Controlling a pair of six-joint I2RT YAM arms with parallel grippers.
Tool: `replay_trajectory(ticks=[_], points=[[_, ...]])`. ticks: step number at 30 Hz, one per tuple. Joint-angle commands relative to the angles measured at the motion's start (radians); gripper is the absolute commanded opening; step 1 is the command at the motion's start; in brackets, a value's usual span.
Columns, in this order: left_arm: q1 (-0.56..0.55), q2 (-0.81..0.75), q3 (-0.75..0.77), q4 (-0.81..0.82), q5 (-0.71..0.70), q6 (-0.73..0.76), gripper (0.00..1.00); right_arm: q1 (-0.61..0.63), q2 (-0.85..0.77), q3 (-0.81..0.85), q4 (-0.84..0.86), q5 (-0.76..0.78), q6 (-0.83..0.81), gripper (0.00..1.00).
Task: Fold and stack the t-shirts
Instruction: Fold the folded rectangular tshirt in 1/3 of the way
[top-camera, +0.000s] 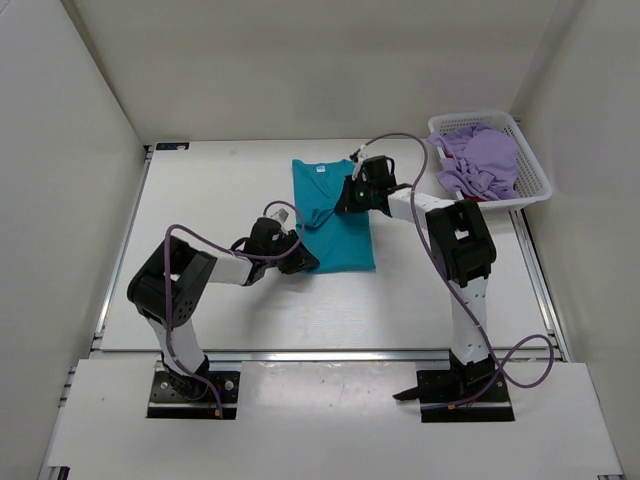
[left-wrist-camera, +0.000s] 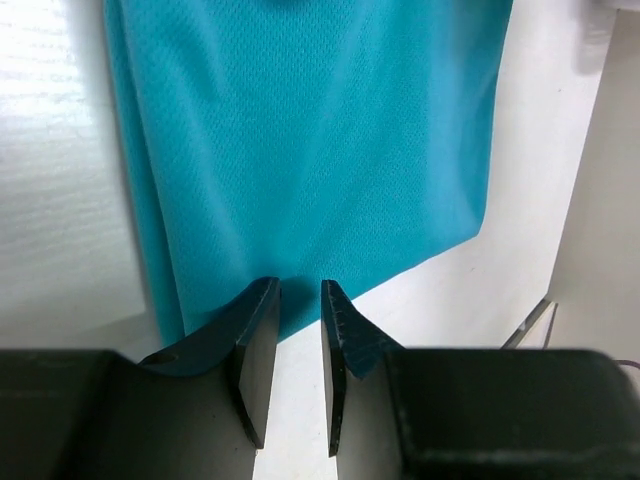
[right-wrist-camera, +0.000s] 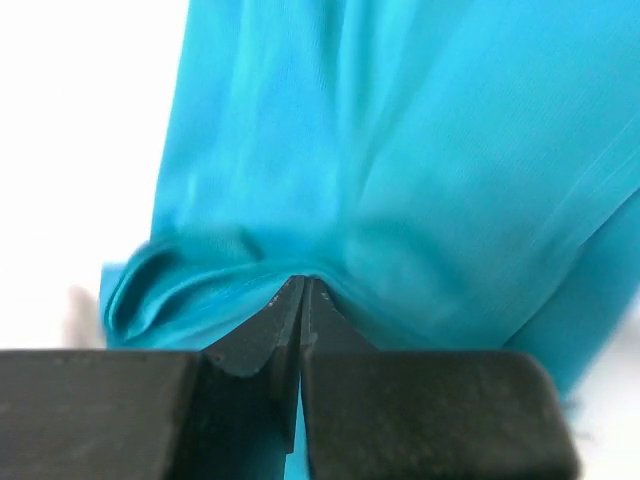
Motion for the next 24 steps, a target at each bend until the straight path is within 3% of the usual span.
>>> replay_trajectory(ticks=[1,4,8,13,15,19,24], points=[[0.002,-0.061,-0.024,-0.081,-0.033,0.045,0.35,-0.032,0.027,0.141,-0.017,0.025,0.003,0.0],[0.002,-0.098,-0.017,-0.106,-0.03,0.057,0.36,-0.041,0.022,0.187,-0.049,0.013,0.009,0.0],[0.008,-0.182,-0.021,-0.133,-0.038,0.048,0.4,-0.037,-0.105,0.087,-0.064,0.013,-0.005,0.01],[0.042,-0.279,-0.078,-0.161,-0.029,0.06,0.44,-0.05,-0.384,-0.313,0.086,-0.011,0.053,0.0],[0.057,-0.302,-0.11,-0.152,-0.052,0.057,0.47,-0.052,-0.403,-0.345,0.104,-0.057,0.066,0.0],[0.103,-0.221,-0.049,-0.079,0.002,0.006,0.45,0.008,-0.381,-0.377,0.087,-0.067,0.059,0.0],[0.099,-0.086,0.13,-0.035,0.013,-0.023,0.31,0.022,-0.478,-0.562,0.233,-0.082,0.121,0.0]])
